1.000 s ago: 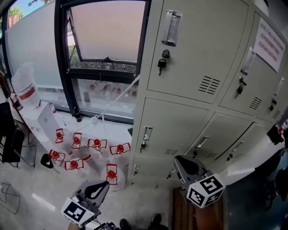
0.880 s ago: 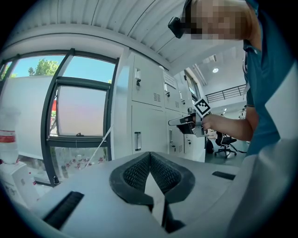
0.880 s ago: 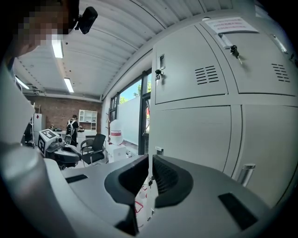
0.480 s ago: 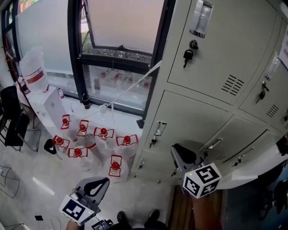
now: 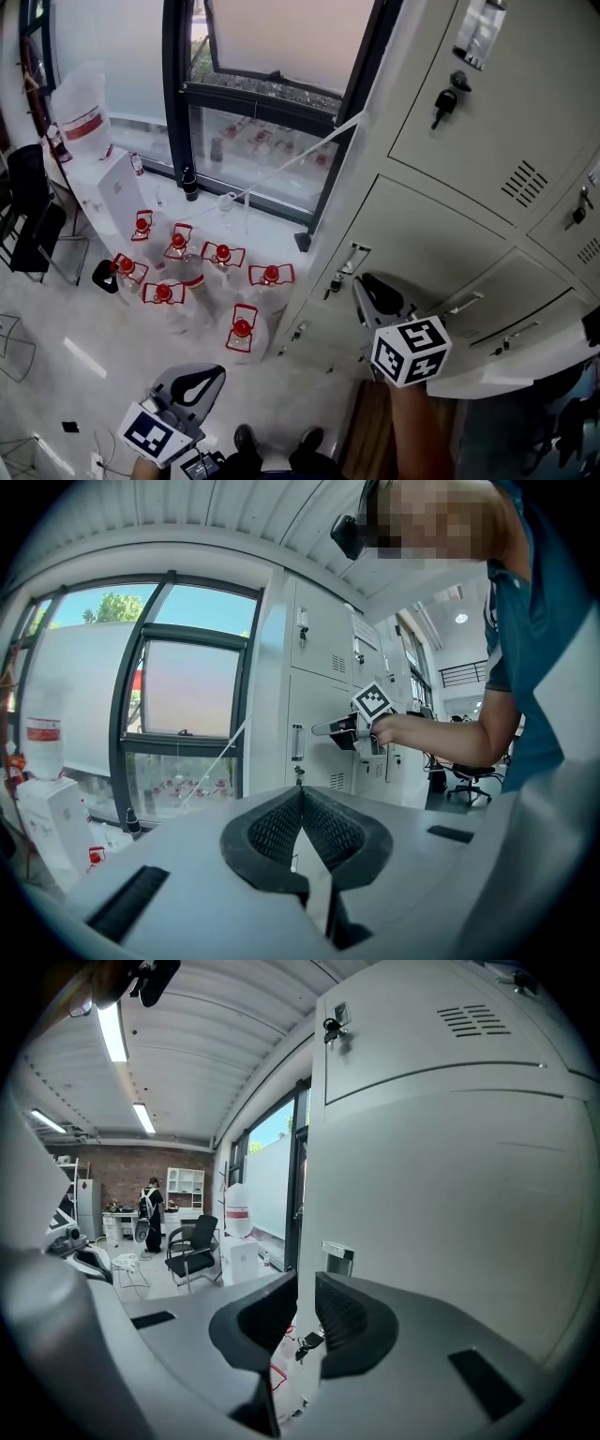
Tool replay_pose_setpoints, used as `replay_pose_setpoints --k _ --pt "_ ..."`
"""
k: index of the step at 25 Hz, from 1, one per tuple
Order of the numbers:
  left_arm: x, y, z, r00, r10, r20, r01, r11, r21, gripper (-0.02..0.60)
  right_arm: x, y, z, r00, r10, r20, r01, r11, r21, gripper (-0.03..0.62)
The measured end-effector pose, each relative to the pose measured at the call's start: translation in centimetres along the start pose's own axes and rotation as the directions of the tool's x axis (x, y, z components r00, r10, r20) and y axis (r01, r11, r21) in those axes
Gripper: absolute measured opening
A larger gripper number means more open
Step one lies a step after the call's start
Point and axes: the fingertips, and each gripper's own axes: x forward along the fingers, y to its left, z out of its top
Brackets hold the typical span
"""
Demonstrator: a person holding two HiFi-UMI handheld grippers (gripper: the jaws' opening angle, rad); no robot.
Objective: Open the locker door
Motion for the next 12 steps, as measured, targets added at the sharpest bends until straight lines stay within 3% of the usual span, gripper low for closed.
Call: replay_pose_setpoints --k 12 --pt "0.2 1.0 -2.0 0.999 0.030 -0.012 -0.031 0.999 -0.041 0.017 5.1 -1.0 -2.4 0.998 -0.031 -0.046 0.030 1.000 -0.002 0.104"
